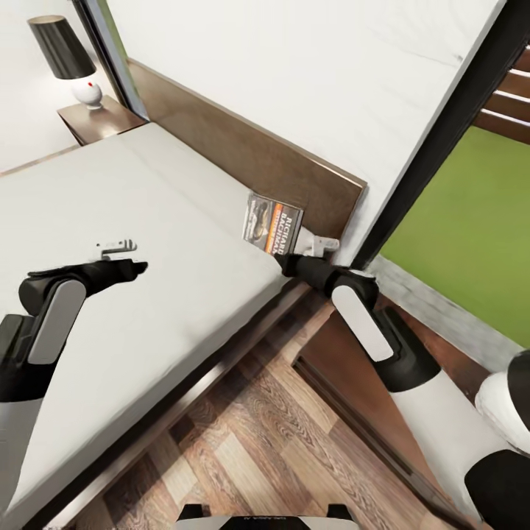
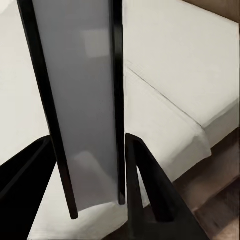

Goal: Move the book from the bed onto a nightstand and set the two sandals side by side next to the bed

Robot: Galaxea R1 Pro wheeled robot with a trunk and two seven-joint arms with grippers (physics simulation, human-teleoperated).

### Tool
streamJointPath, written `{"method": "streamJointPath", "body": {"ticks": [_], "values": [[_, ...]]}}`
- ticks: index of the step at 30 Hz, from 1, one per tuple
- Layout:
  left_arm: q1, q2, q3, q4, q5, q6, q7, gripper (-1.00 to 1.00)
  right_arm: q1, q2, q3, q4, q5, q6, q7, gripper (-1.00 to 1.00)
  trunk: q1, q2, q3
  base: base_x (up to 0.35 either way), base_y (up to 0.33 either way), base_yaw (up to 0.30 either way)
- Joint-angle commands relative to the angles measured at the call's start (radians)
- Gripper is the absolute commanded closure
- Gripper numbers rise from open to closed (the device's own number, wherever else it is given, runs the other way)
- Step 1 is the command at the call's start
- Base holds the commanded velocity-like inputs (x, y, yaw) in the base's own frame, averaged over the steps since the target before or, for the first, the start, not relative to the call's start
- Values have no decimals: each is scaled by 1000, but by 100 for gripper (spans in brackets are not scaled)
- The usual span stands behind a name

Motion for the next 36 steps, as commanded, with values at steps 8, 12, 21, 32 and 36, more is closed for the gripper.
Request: {"method": "streamJointPath", "body": {"ticks": [8,12,21,32,36], "values": [[96,-48,-77,-2,1,-100,24,-100,145,-73,3,-95,-4,10,-24,100,-31,56,32,0,0,207],[147,-52,-115,-3,-4,-142,53,-100,190,-105,3,-106,8,12,-48,100,-46,84,48,0,0,234],[338,-55,-287,-2,-12,-414,136,-100,369,-165,4,-131,96,14,-158,100,-81,147,85,0,0,237],[354,-75,-355,-2,-11,-434,171,-100,429,-175,-7,-133,102,3,-279,100,-123,224,130,0,0,232],[354,-113,-371,-1,0,-419,181,-100,430,-176,-7,-134,99,12,-294,100,-138,252,149,0,0,103]]}}
